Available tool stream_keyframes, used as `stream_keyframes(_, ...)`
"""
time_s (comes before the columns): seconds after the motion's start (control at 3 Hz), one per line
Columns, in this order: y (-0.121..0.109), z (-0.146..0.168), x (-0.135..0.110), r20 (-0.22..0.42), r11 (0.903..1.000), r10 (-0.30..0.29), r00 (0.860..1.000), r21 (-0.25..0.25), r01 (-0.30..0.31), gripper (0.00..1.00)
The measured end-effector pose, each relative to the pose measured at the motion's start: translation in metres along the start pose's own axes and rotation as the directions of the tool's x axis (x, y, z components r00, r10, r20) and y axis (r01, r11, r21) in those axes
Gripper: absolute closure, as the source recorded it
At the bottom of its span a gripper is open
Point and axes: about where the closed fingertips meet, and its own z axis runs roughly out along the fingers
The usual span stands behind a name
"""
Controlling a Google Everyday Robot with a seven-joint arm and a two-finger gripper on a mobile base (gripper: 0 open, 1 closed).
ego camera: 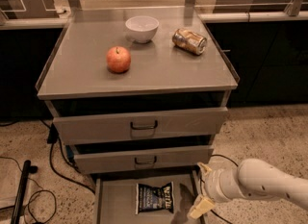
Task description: Pick blue chip bag from bottom drawer and place on counter
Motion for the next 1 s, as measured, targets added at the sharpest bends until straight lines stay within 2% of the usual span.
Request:
stream_keyframes(0.33,0.027,0.062,0.031,0.006,0.9993,0.009,1.0,-0.037,-0.009,0.0)
stream_keyframes(0.67,0.049,0.117,0.051,0.059,0.9974,0.001,0.998,-0.072,0.003,0.0)
stream_keyframes(1.0,0.057,0.159,0.056,0.118,0.9949,-0.016,0.993,-0.097,0.028,0.0)
